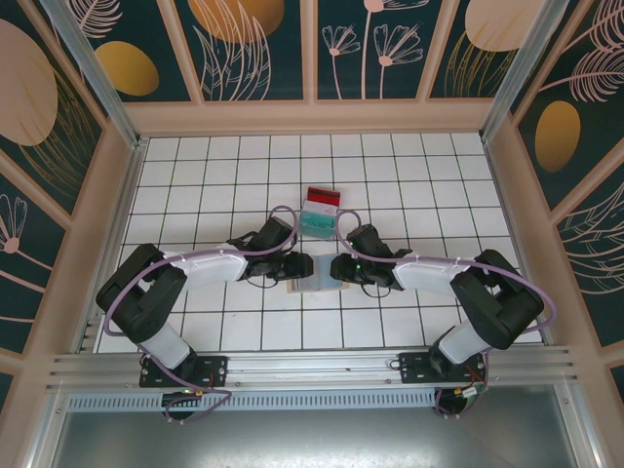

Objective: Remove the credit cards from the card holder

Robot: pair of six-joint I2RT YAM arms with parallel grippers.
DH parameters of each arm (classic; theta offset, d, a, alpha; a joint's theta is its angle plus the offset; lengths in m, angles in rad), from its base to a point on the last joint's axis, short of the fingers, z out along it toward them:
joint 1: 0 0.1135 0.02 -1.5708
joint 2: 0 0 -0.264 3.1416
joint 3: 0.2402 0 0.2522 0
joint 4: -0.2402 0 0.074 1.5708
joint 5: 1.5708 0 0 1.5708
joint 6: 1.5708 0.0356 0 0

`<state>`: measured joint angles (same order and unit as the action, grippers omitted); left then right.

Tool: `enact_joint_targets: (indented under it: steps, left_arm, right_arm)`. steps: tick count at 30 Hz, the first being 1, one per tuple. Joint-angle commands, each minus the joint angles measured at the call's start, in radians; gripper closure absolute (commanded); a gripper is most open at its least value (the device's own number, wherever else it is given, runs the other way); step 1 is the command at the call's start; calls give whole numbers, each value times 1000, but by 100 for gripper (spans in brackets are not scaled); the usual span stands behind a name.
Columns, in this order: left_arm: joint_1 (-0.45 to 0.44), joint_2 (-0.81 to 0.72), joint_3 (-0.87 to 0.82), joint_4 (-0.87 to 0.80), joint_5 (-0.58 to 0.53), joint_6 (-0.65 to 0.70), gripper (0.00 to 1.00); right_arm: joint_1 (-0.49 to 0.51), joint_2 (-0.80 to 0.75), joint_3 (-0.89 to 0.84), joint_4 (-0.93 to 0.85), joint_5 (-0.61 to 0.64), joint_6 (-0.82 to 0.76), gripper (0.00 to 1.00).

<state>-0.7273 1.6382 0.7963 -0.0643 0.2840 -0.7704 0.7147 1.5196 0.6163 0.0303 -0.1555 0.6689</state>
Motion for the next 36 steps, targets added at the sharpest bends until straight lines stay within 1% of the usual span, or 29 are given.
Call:
enact_joint_targets:
  steps: [1,5,9,15,16,20,21,23,24,30,36]
  left_arm:
    - [-11,13,0,17,35,8,44]
    - [-11,3,1,25,44,11,41]
    - [-12,-7,-6,55,71,6,42]
    - [-11,-16,-3,59,74,5,42]
    - [-12,-15,0,57,73,5,41]
    - [-11,-15,3,50,70,11,29]
    - [-11,-17,3,52,73,12,29]
    - [-11,-23,10,64,89,11,39]
    - [-11,-23,16,67,97,11,42]
    - [-32,1,61,95,144,8,44]
    - [-71,69,148,76,169,30,46]
  right_arm:
    - [2,34,7,11,-13,12,61]
    - [2,37,7,12,-13,11,61]
    - [2,44,8,14,-16,12,61]
    - [2,49,10,15,-18,13,61]
    - [2,50,11,14,-18,12,61]
    - [2,49,14,12,-16,12,61]
    - [2,48,15,11,-18,12,61]
    - [2,48,16,9,-13,11,61]
    - [2,48,16,8,-13,12,61]
    - [-12,-6,-1,-2,33,30,60]
    - [-72,-125,-54,-29,69,42,58]
